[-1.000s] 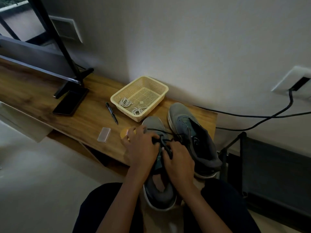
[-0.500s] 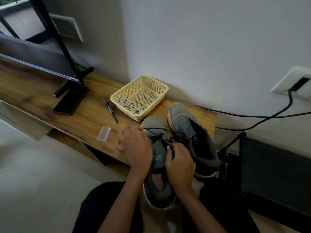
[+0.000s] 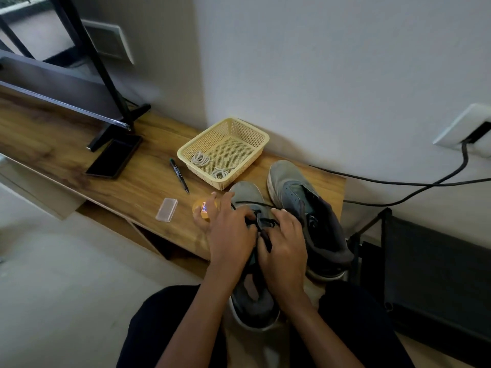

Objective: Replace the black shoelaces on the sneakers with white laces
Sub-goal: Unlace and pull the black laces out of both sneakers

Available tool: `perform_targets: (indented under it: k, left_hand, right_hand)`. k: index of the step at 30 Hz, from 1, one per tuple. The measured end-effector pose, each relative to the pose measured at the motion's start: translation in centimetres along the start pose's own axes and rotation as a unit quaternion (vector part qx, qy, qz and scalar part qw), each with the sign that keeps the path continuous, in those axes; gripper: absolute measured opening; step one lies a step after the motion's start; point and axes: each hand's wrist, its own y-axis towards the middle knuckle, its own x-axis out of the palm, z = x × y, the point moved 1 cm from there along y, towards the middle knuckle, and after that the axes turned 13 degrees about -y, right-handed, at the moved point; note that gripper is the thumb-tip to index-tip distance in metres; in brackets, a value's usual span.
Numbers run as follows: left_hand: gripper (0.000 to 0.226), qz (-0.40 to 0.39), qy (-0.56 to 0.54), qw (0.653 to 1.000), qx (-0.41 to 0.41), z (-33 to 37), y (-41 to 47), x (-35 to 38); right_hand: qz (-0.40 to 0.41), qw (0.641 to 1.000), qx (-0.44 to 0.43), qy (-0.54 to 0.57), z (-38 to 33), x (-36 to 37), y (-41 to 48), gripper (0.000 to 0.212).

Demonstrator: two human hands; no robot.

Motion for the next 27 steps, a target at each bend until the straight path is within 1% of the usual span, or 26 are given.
perform_targets:
  k: [3,6,8,10,11,14,15,17,18,20,22,24,27]
  left_hand:
    - [0.015,-0.020,0.010,1.000,-0.020,0.3,0.2,0.4]
    - [0.015,-0.006,0.002,1.000,-0.022,0.3,0.1,0.7]
    - [0.010,0.030,-0.026,0.999,-0.035,0.1,-0.1,0.7]
    - [0.009,0.078,-0.078,0.991,-0.076,-0.8,0.3,0.2]
    - [0.009,0.110,-0.117,0.981,-0.106,-1.5,0.6,-0.2]
    - [0.009,0.203,-0.232,0.933,-0.189,-3.3,1.5,-1.6]
    - [0.008,0.223,-0.241,0.923,-0.199,-3.5,1.5,-1.8]
    - [0.013,0.233,-0.241,0.926,-0.175,-3.4,1.3,-1.9]
    - [0.019,0.218,-0.238,0.936,-0.141,-3.1,1.2,-1.8]
    - [0.027,0.139,-0.193,0.970,-0.050,-2.5,0.9,-1.3]
    - [0.024,0.047,-0.121,0.991,0.009,-1.6,0.5,-0.7]
    - [0.020,-0.002,-0.075,0.997,0.010,-1.0,0.2,-0.3]
    - [0.019,-0.029,-0.042,0.998,-0.029,-0.7,0.4,0.2]
  right_hand:
    - [-0.004,1.000,0.003,0.010,0.0,0.2,-0.1,0.012]
    - [0.000,1.000,0.004,0.007,-0.1,0.1,-0.1,0.012]
    - [0.002,1.000,0.001,0.006,-0.2,0.0,-0.1,0.012]
    - [0.001,1.000,0.001,0.005,-0.2,-0.1,-0.1,0.010]
    - [-0.002,1.000,0.004,0.006,-0.2,-0.1,-0.1,0.010]
    - [-0.007,1.000,0.002,0.006,-0.3,-0.1,-0.1,0.007]
    - [-0.006,1.000,-0.005,0.002,-0.2,0.0,-0.1,0.006]
    - [-0.002,1.000,-0.028,-0.012,-0.2,0.1,0.1,0.012]
    - [-0.001,0.999,-0.042,-0.024,-0.1,0.2,0.3,0.015]
    - [0.000,0.997,-0.058,-0.048,-0.1,0.2,0.5,0.018]
    - [0.003,0.996,-0.059,-0.060,-0.2,0.1,0.5,0.020]
    - [0.005,0.996,-0.055,-0.064,-0.2,0.0,0.4,0.024]
    - [0.005,0.996,-0.050,-0.070,-0.3,0.1,0.5,0.023]
